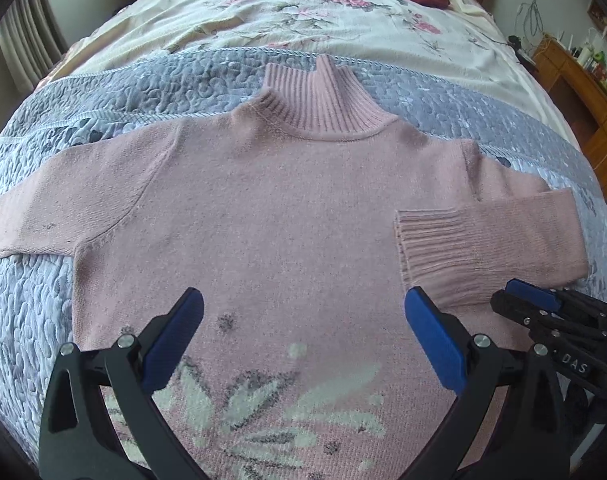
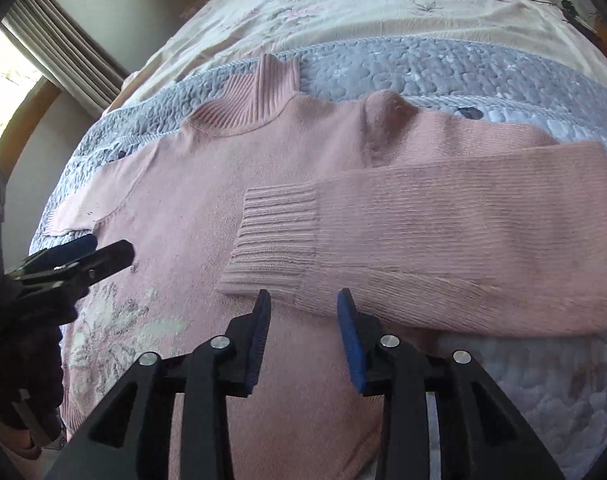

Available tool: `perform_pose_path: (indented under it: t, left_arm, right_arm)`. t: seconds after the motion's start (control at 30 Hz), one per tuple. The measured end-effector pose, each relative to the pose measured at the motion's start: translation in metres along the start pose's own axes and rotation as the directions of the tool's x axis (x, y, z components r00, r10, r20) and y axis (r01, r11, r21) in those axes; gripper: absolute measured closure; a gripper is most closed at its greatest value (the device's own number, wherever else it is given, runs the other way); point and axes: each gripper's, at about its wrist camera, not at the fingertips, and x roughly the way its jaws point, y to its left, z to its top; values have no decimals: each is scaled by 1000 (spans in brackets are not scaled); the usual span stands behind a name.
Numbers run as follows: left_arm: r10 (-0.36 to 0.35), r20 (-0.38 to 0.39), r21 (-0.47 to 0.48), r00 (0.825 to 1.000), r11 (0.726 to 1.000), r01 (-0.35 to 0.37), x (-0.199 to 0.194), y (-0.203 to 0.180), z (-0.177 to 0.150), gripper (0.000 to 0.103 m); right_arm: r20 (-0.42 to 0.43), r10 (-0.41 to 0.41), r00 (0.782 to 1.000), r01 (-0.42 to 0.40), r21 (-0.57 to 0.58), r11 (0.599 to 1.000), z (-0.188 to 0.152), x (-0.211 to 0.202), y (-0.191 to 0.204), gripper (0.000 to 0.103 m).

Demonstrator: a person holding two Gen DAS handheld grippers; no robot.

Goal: Fold small clothes
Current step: 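Carry the grasped cuff with the right tool across the sweater body, then lower the cuff onto the sweater body and open the right tool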

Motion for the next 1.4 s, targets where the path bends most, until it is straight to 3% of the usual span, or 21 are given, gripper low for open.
perform_pose_path:
  t: [0.17, 0.37, 0.4, 0.43, 0.47, 0.53, 0.57, 0.67, 0.7, 0.73, 0.97, 1.07, 1.2, 1.27, 1.4]
  left_arm:
    - [-91, -93, -2, 992, 996, 91, 24, -27, -3, 3]
    - [-211, -206, -79, 955, 977, 199, 60, -51, 5, 5]
    - [-232, -221, -96, 947, 972, 215, 66, -54, 7, 10]
    - [-259, -237, -116, 936, 964, 238, 71, -57, 8, 23]
    - [-286, -254, -135, 924, 956, 259, 75, -60, 8, 30]
    - [-310, -271, -154, 911, 949, 276, 80, -65, 10, 37]
    - [-304, -270, -150, 914, 951, 272, 81, -68, 11, 41]
    - [-261, -254, -136, 931, 963, 233, 78, -71, 11, 74]
    - [-256, -246, -143, 935, 964, 226, 77, -69, 12, 92]
    - [-267, -237, -159, 934, 959, 234, 74, -65, 12, 97]
    - [-360, -105, -234, 927, 915, 328, 36, -34, 21, 99]
    - [-291, -45, -210, 956, 938, 275, 19, -16, 28, 99]
    - [-208, -9, -207, 978, 957, 202, 12, 18, 38, 99]
    - [-175, 1, -212, 985, 962, 171, 10, 38, 42, 99]
    - [-115, 27, -245, 993, 962, 119, 6, 77, 49, 99]
  right_arm:
    - [72, -43, 997, 38, 67, 997, -19, -46, -34, 67]
    - [102, -111, 988, 100, 113, 989, -41, -76, -66, 66]
    - [106, -119, 987, 106, 117, 987, -44, -78, -69, 66]
    - [108, -125, 986, 112, 119, 987, -47, -80, -71, 66]
    - [109, -131, 985, 117, 120, 986, -50, -80, -73, 66]
    - [112, -141, 984, 126, 126, 984, -53, -81, -76, 66]
    - [113, -143, 983, 128, 130, 983, -55, -81, -78, 66]
    - [119, -149, 982, 132, 140, 981, -59, -81, -79, 66]
    - [120, -145, 982, 128, 144, 981, -60, -81, -79, 66]
    - [121, -144, 982, 126, 146, 981, -60, -81, -79, 66]
    - [132, -146, 980, 119, 190, 975, -56, -87, -90, 66]
    - [138, -136, 981, 104, 218, 970, -51, -90, -98, 66]
    - [138, -112, 984, 71, 271, 960, -40, -89, -108, 64]
    - [133, -98, 986, 55, 290, 956, -33, -84, -112, 57]
    - [124, -62, 990, 19, 320, 947, -16, -70, -114, 55]
